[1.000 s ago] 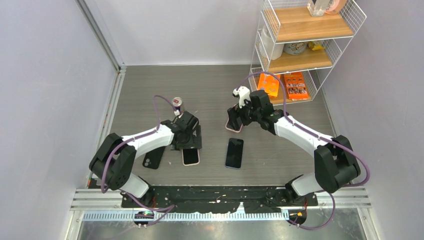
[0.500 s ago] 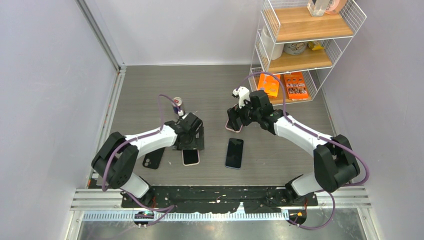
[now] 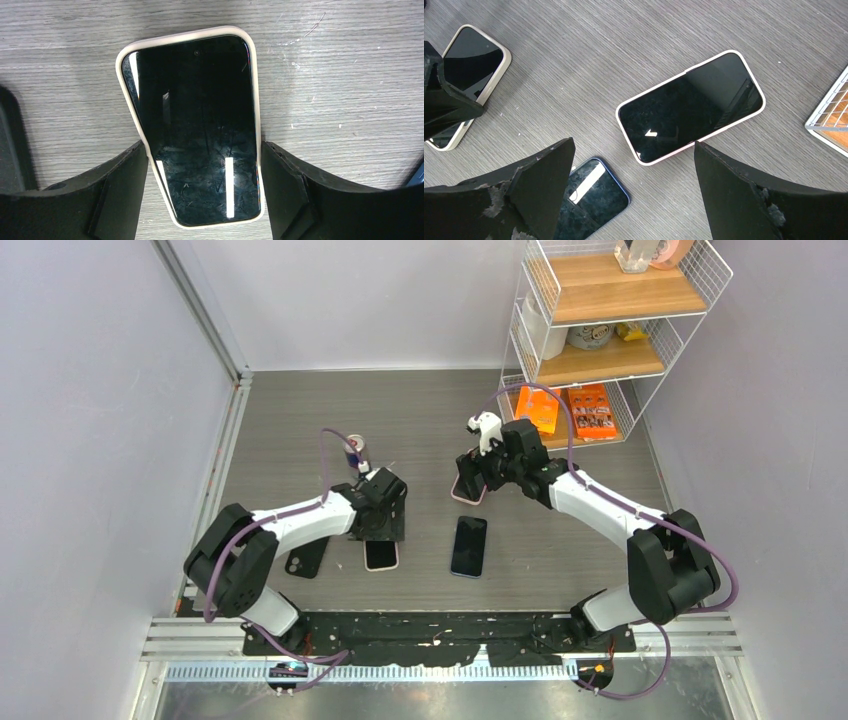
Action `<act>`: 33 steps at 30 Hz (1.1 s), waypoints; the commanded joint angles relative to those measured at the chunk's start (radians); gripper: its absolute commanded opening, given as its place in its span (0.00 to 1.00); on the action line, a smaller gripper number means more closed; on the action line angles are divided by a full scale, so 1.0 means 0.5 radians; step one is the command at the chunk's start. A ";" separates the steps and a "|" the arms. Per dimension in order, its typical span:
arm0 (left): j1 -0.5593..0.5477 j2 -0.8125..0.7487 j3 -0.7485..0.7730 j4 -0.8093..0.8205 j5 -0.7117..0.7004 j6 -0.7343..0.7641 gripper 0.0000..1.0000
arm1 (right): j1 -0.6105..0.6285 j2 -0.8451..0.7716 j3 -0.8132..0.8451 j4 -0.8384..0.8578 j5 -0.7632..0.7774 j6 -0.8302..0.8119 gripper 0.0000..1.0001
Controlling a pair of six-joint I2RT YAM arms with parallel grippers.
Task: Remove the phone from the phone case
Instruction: Pick up the phone at the center of the board.
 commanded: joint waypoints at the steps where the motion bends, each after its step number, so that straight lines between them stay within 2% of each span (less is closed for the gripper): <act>1: -0.022 0.067 0.028 0.107 0.013 0.134 0.57 | -0.009 -0.014 0.023 0.075 -0.021 0.011 0.95; 5: -0.077 0.066 0.123 0.125 0.022 0.327 0.54 | -0.013 0.007 0.027 0.076 -0.033 0.011 0.95; 10: -0.200 0.183 0.300 0.092 0.053 0.578 0.41 | -0.012 0.004 0.027 0.077 -0.046 0.012 0.96; 17: -0.388 0.302 0.458 0.058 0.109 0.930 0.35 | -0.070 -0.036 0.018 0.074 -0.117 0.060 0.95; 26: -0.411 0.209 0.431 0.147 0.184 1.076 0.01 | -0.402 0.047 0.001 0.109 -0.400 0.337 0.95; 33: -0.411 0.007 0.251 0.361 0.253 1.180 0.00 | -0.443 0.071 -0.028 0.157 -0.641 0.352 0.95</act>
